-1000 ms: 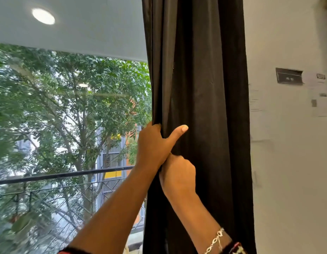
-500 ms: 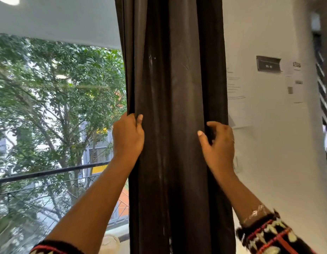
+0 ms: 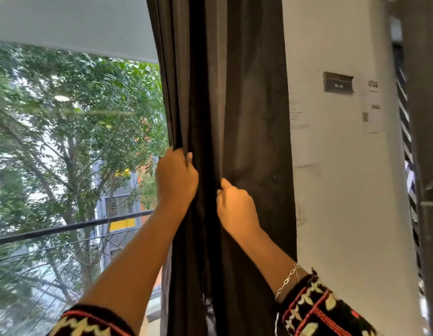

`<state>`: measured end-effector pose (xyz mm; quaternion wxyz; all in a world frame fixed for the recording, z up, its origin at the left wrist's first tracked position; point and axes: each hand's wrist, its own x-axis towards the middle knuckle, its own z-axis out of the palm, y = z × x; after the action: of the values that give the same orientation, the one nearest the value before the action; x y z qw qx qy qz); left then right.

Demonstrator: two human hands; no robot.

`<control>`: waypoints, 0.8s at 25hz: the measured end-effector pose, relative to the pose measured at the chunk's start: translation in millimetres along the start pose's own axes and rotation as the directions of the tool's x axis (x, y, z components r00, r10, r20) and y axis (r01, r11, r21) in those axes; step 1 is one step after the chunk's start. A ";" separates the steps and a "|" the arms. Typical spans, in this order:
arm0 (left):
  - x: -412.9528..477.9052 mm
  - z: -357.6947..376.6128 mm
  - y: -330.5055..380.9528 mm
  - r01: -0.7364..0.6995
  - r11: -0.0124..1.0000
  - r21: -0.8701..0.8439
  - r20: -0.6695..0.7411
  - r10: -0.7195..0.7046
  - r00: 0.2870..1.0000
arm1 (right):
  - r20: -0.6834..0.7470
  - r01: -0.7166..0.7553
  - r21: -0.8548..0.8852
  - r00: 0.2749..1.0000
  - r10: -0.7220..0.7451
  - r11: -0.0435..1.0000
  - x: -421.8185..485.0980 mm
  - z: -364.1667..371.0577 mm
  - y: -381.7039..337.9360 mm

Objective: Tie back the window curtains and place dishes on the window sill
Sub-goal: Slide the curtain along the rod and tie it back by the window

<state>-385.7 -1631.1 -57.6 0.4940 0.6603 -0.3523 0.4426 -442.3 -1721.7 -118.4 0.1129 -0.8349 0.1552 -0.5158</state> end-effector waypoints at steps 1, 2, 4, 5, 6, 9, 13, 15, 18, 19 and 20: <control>-1.4 5.1 5.0 -0.006 1.000 -0.021 0.003 0.006 1.000 | 0.009 0.024 0.013 1.000 -0.024 1.000 -1.7 -0.8 -3.2; -2.8 10.8 10.9 -0.012 0.998 -0.056 0.006 0.013 1.000 | 0.024 0.041 0.035 0.999 -0.042 0.999 -2.7 -2.6 -5.0; -4.7 19.8 20.5 -0.017 0.992 -0.128 -0.001 0.017 1.000 | 0.071 0.051 0.074 0.996 -0.056 0.996 -2.9 -7.3 -7.0; -5.1 24.0 23.5 -0.014 0.991 -0.130 0.005 0.015 1.000 | 0.094 0.049 0.080 0.994 -0.057 0.996 -2.5 -10.1 -7.7; -5.4 27.9 25.5 -0.009 0.994 -0.105 0.012 0.011 1.000 | 0.114 0.056 0.087 0.991 -0.066 0.995 -1.5 -12.4 -7.5; -6.5 32.7 24.1 0.007 0.998 -0.067 -0.035 -0.010 0.999 | 0.108 0.117 0.188 0.984 -0.139 0.975 -0.1 -23.8 1.5; -5.7 28.3 12.3 -0.016 0.997 -0.074 -0.071 0.011 0.997 | -0.386 0.023 0.473 0.904 0.183 0.881 36.9 -63.0 58.5; -3.5 28.6 7.0 -0.021 0.997 -0.068 -0.067 0.016 0.998 | -0.262 -0.157 0.628 0.880 0.397 0.762 63.2 -78.1 102.7; -1.8 31.6 4.6 -0.005 0.998 -0.056 -0.062 0.001 0.998 | 0.315 -0.416 0.817 0.902 0.296 0.400 82.4 -66.6 142.5; -1.9 33.4 3.7 0.004 0.998 -0.061 -0.059 -0.008 0.998 | 0.408 -0.452 0.819 0.892 0.196 0.353 83.0 -56.6 146.6; -2.7 35.4 3.4 0.016 0.997 -0.072 -0.054 -0.020 0.998 | 0.453 -0.466 0.816 0.883 0.121 0.343 82.5 -46.1 148.3</control>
<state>-381.4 -1666.1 -63.2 0.5309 0.6328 -0.3484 0.4432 -470.2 -1891.3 -81.5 0.6630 -0.6635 -0.0212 -0.3459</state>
